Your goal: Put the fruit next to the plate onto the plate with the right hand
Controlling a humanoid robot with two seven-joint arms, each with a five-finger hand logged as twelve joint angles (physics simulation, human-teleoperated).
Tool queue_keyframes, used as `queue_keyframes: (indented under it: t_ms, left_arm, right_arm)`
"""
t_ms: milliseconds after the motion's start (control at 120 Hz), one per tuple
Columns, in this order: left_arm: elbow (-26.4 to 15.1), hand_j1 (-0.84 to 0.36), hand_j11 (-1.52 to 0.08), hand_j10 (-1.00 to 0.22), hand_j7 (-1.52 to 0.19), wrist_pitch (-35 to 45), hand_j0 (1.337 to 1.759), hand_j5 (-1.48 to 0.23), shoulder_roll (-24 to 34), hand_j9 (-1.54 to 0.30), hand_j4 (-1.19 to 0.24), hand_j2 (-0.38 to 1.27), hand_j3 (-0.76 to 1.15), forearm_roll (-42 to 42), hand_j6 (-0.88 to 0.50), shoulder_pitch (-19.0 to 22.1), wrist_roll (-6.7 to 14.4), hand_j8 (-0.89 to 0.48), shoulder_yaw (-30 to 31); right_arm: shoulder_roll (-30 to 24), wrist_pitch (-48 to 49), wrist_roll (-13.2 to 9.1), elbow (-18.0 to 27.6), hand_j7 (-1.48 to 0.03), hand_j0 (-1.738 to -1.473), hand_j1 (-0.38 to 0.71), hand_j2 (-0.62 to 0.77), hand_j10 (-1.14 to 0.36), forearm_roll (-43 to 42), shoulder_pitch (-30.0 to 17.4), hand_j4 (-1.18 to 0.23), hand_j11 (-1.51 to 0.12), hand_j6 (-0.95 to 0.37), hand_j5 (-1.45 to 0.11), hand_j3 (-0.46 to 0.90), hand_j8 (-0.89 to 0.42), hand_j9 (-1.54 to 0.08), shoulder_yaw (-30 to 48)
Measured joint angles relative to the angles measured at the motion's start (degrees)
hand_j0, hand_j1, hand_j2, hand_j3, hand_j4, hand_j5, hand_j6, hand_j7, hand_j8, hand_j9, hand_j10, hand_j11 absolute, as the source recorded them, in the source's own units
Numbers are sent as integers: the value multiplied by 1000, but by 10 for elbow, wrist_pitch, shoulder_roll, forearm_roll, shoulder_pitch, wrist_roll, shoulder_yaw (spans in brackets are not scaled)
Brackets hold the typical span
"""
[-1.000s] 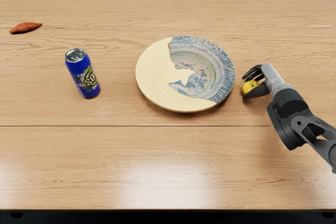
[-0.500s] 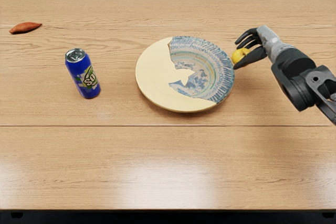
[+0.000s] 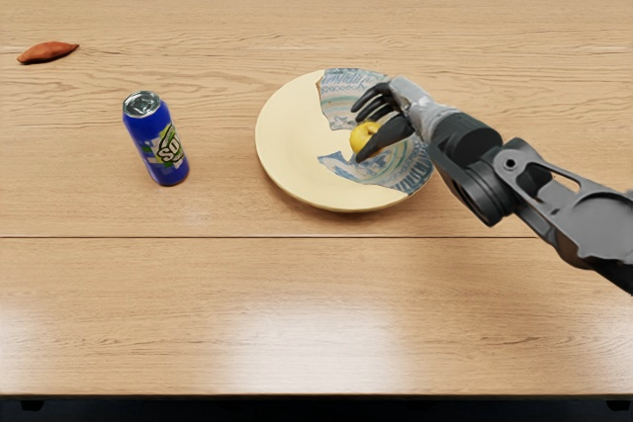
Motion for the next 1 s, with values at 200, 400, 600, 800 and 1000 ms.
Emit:
queue_keyframes:
  t_ms: [200,400,600,800,1000]
  left_arm:
    - [0,349,0,0,0,0,1658,0,0,0,0,0,0,0,0,0,0,0,0]
    - [0,349,0,0,0,0,1658,0,0,0,0,0,0,0,0,0,0,0,0]
    - [-2,349,0,0,0,0,1658,0,0,0,0,0,0,0,0,12,0,0,1]
    - [-5,349,0,0,0,-1,1658,0,0,0,0,0,0,0,0,11,0,0,0]
    - [-5,349,0,0,0,-1,1658,0,0,0,0,0,0,0,0,11,0,0,0]
  right_arm:
    - [-28,247,0,1,-345,-1658,-127,171,-198,247,-37,-256,-351,-231,-364,0,-161,-354,150]
    - [-41,462,0,5,-155,-1658,-242,61,-94,426,-186,-116,-157,-106,-162,0,-80,-158,321]
    - [-69,495,0,6,-83,-1658,-286,19,-54,523,-328,-62,-84,-58,-86,0,-49,-85,466]
    - [-123,500,0,2,-55,-1658,-303,4,-38,584,-369,-41,-56,-40,-56,0,-36,-56,526]
    - [-136,501,0,-4,-45,-1658,-310,-2,-32,603,-387,-33,-45,-32,-45,0,-31,-45,555]
